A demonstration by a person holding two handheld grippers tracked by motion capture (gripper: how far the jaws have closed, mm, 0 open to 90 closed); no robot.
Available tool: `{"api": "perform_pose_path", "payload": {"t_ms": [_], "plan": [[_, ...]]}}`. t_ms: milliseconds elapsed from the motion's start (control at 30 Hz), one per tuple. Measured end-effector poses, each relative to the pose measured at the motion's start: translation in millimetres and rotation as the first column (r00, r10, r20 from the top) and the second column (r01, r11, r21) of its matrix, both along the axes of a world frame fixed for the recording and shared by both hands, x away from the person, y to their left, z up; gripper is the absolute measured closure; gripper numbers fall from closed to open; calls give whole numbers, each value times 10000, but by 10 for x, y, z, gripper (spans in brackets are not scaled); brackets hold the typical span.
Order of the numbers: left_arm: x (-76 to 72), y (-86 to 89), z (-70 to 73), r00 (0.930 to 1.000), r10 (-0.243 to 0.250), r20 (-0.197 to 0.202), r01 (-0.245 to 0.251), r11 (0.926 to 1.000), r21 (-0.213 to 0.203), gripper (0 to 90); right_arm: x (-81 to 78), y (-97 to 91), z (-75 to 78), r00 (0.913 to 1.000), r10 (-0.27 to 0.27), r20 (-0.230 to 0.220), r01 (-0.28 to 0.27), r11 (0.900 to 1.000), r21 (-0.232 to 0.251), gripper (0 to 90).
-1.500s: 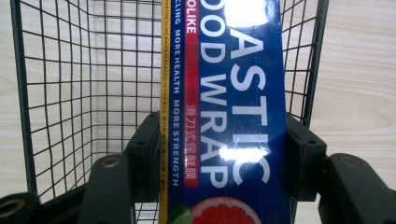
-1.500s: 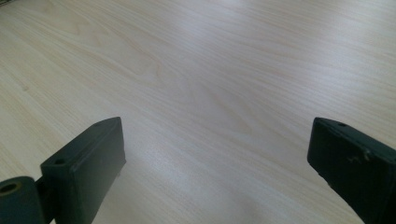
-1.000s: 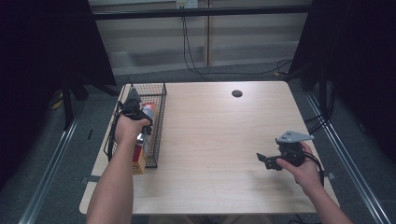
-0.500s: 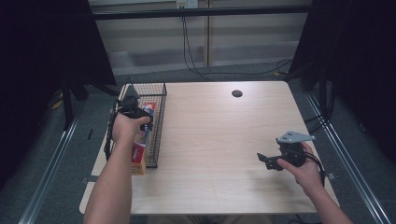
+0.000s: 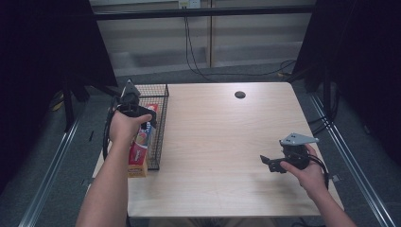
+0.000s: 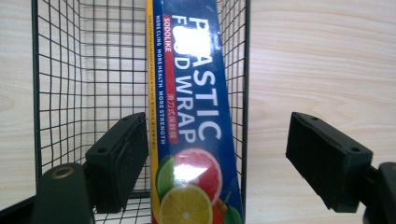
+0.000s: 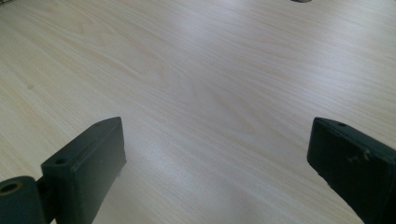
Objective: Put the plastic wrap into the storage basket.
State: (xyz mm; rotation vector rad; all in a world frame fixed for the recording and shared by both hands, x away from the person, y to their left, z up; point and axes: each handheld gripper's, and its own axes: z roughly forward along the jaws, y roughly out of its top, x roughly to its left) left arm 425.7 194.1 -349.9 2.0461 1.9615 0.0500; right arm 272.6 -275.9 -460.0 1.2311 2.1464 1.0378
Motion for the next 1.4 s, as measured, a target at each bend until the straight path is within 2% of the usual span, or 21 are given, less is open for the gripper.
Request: {"api": "perform_pose_path", "payload": {"t_ms": [467, 700, 900, 967, 1300, 1400], "plan": [[-79, -125, 153, 9971, -581, 502, 602, 9973, -431, 178, -3, 18, 4, 10000, 73, 53, -73, 10000, -28, 42], [-125, -220, 170, 9923, -1035, 675, 1082, 9917, -698, 164, -8, 25, 7, 10000, 99, 9, -99, 10000, -1, 43], [-163, -304, 175, 9852, -1522, 792, 1583, 9843, -775, 160, -8, 30, 6, 9998, 165, 61, -164, 9998, -73, 43], [-182, -343, 184, 9848, -1528, 826, 1597, 9836, -837, 156, -11, 27, 13, 9999, 144, 10, -144, 9999, -24, 43], [-265, -529, 193, 9691, -2176, 1161, 2301, 9672, -1073, 147, -11, 33, 10, 9998, 189, 47, -189, 9998, -45, 43], [-292, -582, 174, 9622, -2380, 1327, 2534, 9605, -1148, 142, -14, 33, 14, 9998, 193, 14, -193, 9998, -25, 43]]}}
